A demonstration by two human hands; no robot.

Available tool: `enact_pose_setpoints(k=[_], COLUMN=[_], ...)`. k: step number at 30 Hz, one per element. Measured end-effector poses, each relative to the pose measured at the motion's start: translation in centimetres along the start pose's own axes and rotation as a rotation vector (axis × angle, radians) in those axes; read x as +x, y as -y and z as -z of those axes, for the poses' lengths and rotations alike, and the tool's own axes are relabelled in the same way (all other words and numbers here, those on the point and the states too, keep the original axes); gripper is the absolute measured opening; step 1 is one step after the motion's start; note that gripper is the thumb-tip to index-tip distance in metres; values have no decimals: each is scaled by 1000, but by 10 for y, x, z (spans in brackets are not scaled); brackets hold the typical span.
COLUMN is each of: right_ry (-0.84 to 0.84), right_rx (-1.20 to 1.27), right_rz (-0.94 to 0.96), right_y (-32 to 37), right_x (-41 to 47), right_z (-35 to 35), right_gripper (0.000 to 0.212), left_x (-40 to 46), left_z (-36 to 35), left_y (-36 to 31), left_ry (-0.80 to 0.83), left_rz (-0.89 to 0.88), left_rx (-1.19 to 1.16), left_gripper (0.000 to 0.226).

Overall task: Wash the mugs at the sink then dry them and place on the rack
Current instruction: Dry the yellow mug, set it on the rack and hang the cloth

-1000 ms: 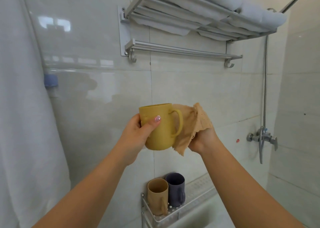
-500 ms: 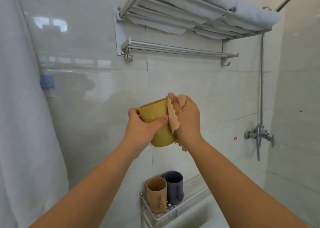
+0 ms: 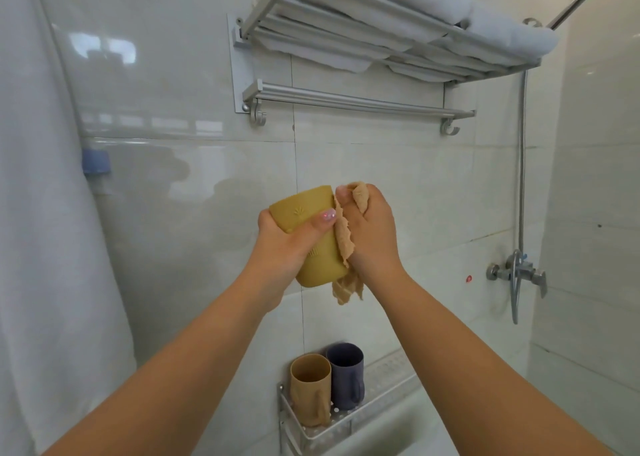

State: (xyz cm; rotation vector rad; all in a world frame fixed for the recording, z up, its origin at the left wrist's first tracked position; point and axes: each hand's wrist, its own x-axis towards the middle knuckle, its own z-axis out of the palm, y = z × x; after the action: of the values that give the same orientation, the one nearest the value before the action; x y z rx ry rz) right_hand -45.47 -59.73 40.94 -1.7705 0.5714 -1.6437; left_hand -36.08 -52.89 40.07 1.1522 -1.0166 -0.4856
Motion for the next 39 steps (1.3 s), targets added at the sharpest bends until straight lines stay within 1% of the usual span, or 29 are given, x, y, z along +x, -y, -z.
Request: enact_pose_setpoints(k=[2, 3, 5, 6, 7, 9, 10, 12, 13, 14, 15, 16, 17, 18, 19, 20, 21, 22, 23, 26, 28, 30, 31, 32, 34, 35, 37, 39], right_ry=[-42, -58, -46, -35, -40, -50, -37, 17, 35, 57, 87, 143, 242, 349, 420, 448, 437, 389, 332, 222, 113, 6, -12, 6, 96, 122, 100, 47], right_rx=[-39, -40, -17, -55, -148, -294, -302, -291, -295, -277, -185, -14, 193, 363, 430, 385, 265, 141, 70, 55, -2, 13, 55, 93, 103, 99, 65, -27], right_rz=[19, -9, -107, -125, -98, 31, 95, 170, 163, 113, 26, -99, -237, -334, -358, -327, -253, -171, -108, -10, 40, 25, 8, 7, 46, 61, 66, 71], right_y=[3, 5, 8, 9, 9, 8, 7, 8, 11, 15, 19, 22, 25, 26, 23, 19, 15, 12, 9, 7, 2, -1, -2, -2, -3, -5, -6, -3], right_x=[8, 12, 18, 18, 15, 6, 1, -1, 0, 2, 6, 10, 12, 14, 14, 15, 15, 14, 14, 14, 17, 17, 16, 12, 0, -5, -7, 0], right_z=[4, 6, 10, 10, 10, 10, 9, 11, 12, 13, 14, 17, 21, 25, 27, 28, 28, 27, 26, 21, 15, 9, 6, 4, 0, -1, 1, 5], right_gripper=[41, 48, 55, 55, 54, 46, 44, 43, 42, 41, 39, 38, 38, 37, 35, 31, 26, 21, 18, 22, 32, 38, 36, 31, 10, 5, 8, 19], left_x=[-4, -6, -8, -9, -9, -9, -9, -9, -10, -10, -9, -7, -5, -4, -2, -2, -2, -2, -2, -5, -7, -8, -7, -6, -1, 0, 1, -2], left_z=[-1, -2, -3, -3, -2, -1, 0, 1, 2, 3, 5, 7, 10, 12, 13, 14, 15, 15, 15, 14, 11, 5, 3, 2, 4, 6, 11, 11], left_y=[0, -1, -1, 0, 0, 1, 1, 0, -3, -5, -6, -7, -8, -9, -10, -10, -11, -11, -11, -8, -4, -1, -1, -1, -3, -3, -4, -4], left_ry=[27, 48, 93, 113, 131, 154, 159, 169, 176, 181, 172, 149, 122, 101, 94, 95, 99, 105, 115, 159, 161, 109, 65, 17, -53, -54, 16, 98], left_rz=[2, 8, 24, 33, 36, 12, 2, -8, -12, -15, -16, -12, 1, 18, 33, 41, 42, 44, 49, 65, 47, 11, 0, 0, 19, 30, 41, 50], left_rx=[-10, -17, -32, -36, -32, 11, 38, 59, 62, 64, 61, 48, 24, -2, -19, -28, -32, -36, -41, -41, -30, -24, -22, -28, -65, -75, -54, -18], left_gripper=[98, 95, 86, 81, 76, 60, 54, 57, 63, 69, 74, 78, 82, 86, 89, 91, 91, 90, 90, 85, 69, 60, 60, 62, 65, 68, 75, 84])
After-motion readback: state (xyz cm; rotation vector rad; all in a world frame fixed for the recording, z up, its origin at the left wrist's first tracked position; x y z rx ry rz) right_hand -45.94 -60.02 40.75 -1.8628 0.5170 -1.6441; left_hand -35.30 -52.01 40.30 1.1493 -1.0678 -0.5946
